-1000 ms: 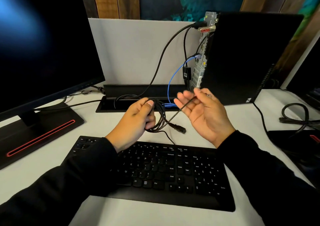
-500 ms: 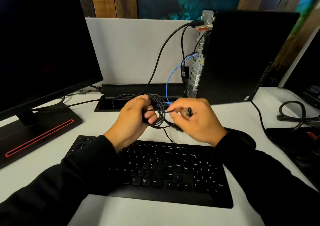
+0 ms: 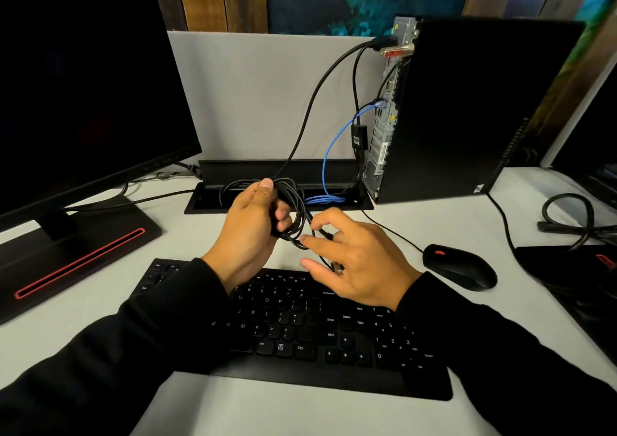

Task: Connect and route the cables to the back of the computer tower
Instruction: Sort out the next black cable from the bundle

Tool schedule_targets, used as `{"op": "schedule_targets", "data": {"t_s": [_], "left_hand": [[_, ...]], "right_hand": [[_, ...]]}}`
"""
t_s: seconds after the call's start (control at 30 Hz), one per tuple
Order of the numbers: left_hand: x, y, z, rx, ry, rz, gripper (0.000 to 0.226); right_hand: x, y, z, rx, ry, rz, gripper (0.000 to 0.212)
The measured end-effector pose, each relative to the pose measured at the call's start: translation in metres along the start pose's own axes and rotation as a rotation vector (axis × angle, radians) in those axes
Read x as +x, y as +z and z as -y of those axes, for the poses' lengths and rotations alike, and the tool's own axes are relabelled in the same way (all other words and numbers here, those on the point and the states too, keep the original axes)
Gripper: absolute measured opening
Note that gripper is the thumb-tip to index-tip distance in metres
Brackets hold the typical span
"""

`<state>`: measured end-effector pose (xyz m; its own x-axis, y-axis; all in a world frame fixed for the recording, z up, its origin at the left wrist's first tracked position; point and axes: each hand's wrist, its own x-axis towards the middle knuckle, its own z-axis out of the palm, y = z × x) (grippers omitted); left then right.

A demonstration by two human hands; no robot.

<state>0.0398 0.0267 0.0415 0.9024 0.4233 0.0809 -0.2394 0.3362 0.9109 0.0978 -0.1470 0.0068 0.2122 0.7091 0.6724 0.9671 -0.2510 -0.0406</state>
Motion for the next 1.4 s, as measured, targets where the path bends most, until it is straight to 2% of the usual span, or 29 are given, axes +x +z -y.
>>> {"op": "schedule_targets", "data": {"t_s": [0.13, 0.2, 0.27, 0.33, 0.4, 0.47, 0.53, 0.7, 0.87, 1.03, 1.13, 1.2, 1.3, 1.4], "left_hand": [[0.003, -0.003, -0.002, 0.0, 0.009, -0.086, 0.032], [0.004, -0.004, 0.0, 0.0, 0.023, -0.113, 0.032], [0.006, -0.004, 0.001, -0.033, 0.047, -0.131, 0.031], [0.009, -0.006, 0.002, -0.06, 0.071, -0.154, 0.032], [0.011, -0.01, 0.007, -0.032, 0.101, -0.18, 0.032], [0.011, -0.012, 0.013, 0.047, 0.123, -0.19, 0.032], [0.012, -0.013, 0.016, 0.082, 0.124, -0.201, 0.031], [0.017, -0.014, 0.014, 0.007, 0.037, -0.226, 0.031], [0.017, -0.018, 0.017, 0.073, 0.014, -0.218, 0.028], [0.016, -0.021, 0.018, 0.236, 0.054, -0.09, 0.027], [0.008, -0.018, 0.011, 0.402, 0.233, 0.093, 0.025], [0.001, -0.012, 0.01, 0.464, 0.276, 0.276, 0.023], [-0.011, 0.002, 0.01, 0.331, 0.123, 0.436, 0.022], [-0.017, 0.006, 0.0, 0.02, -0.086, 0.481, 0.023]], "right_hand": [[0.004, -0.002, 0.015, 0.16, 0.31, -0.104, 0.031], [0.009, -0.004, 0.022, 0.039, 0.416, 0.056, 0.034], [0.015, -0.01, 0.032, -0.172, 0.475, 0.364, 0.033], [0.019, -0.016, 0.045, -0.227, 0.457, 0.529, 0.019], [0.025, -0.023, 0.057, -0.084, 0.417, 0.594, 0.011], [0.033, -0.032, 0.064, 0.106, 0.319, 0.604, 0.033], [0.037, -0.038, 0.057, 0.184, 0.196, 0.582, 0.045], [0.03, -0.036, 0.071, 0.409, 0.006, 0.676, 0.044], [0.031, -0.037, 0.068, 0.556, 0.035, 0.686, 0.037], [0.036, -0.047, 0.058, 0.617, 0.039, 0.593, 0.038], [0.044, -0.058, 0.042, 0.657, 0.136, 0.399, 0.028], [0.048, -0.064, 0.028, 0.707, 0.229, 0.198, 0.02], [0.05, -0.068, 0.002, 0.622, 0.347, -0.073, 0.02], [0.043, -0.066, -0.02, 0.485, 0.46, -0.149, 0.026]]}}
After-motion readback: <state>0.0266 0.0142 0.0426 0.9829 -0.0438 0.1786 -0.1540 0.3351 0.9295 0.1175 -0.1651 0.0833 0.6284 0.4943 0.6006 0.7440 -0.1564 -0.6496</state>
